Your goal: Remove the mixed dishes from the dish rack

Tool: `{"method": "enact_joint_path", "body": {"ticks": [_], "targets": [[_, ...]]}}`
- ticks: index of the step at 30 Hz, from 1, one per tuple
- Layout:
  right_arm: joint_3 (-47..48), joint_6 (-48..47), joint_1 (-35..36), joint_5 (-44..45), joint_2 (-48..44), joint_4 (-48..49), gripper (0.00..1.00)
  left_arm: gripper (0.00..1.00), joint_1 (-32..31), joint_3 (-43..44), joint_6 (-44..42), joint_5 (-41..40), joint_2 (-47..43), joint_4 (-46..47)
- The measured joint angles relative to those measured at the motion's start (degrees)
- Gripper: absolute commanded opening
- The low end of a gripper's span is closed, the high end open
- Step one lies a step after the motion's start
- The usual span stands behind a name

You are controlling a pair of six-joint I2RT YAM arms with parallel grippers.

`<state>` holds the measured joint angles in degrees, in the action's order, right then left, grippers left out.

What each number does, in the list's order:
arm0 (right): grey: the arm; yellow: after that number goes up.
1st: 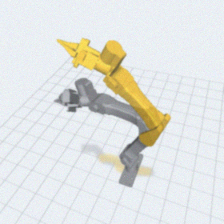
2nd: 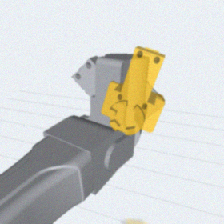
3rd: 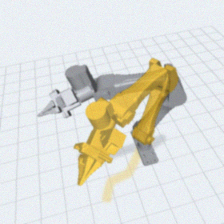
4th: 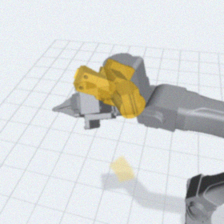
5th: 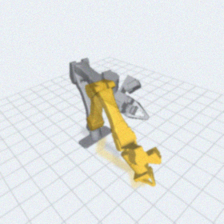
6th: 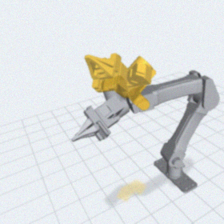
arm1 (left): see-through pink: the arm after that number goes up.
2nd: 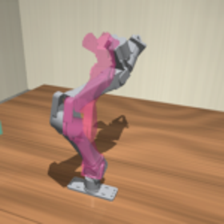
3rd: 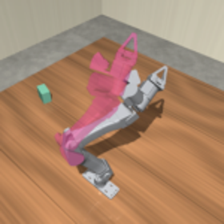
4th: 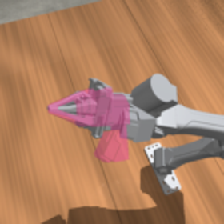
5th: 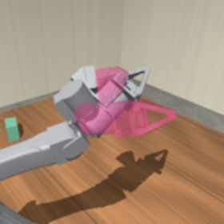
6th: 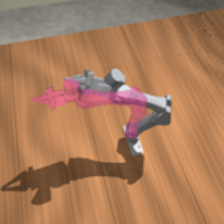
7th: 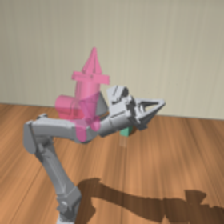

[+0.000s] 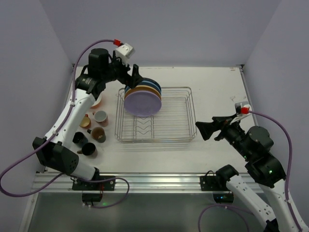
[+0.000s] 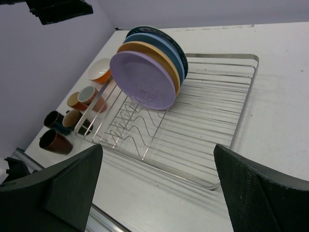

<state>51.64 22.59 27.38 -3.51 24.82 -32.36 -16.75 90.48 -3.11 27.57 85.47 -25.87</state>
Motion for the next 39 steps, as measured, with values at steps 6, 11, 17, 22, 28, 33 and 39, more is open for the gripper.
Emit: {"method": "enact_joint_path", "body": {"ticks": [6,11,17,22,28,33,39], "targets": [[0.5,-1.3,0.0,-0.1,0.0,-2.1,0.99,0.91,-6.4,-4.2,-5.4,-2.6,-0.8,-3.3],[1.0,-1.9,0.0,-0.6,0.0,-2.9,0.99,0.89,-6.3,-5.7,-7.2,-1.4,0.7,-5.3],[1.0,-2.3,0.0,-1.6,-0.6,-3.7,0.99,0.85,-6.3,-4.2,-7.7,-0.8,5.4,-7.6],[1.1,-2.8,0.0,-2.1,-1.0,-4.1,0.99,0.86,-6.3,-4.1,-8.3,-1.9,7.0,-9.9],[1.5,-3.1,0.0,-3.9,-1.0,-4.1,0.99,0.87,-6.4,-4.1,-8.5,-4.0,7.3,-9.9],[1.5,-3.4,0.0,-5.1,-0.9,-4.1,0.99,0.87,-6.6,-4.1,-8.8,-4.1,8.1,-9.9],[1.5,-3.6,0.0,-6.5,-0.8,-4.0,0.99,0.84,-6.6,-3.1,-11.3,-4.7,10.7,-10.7]]}}
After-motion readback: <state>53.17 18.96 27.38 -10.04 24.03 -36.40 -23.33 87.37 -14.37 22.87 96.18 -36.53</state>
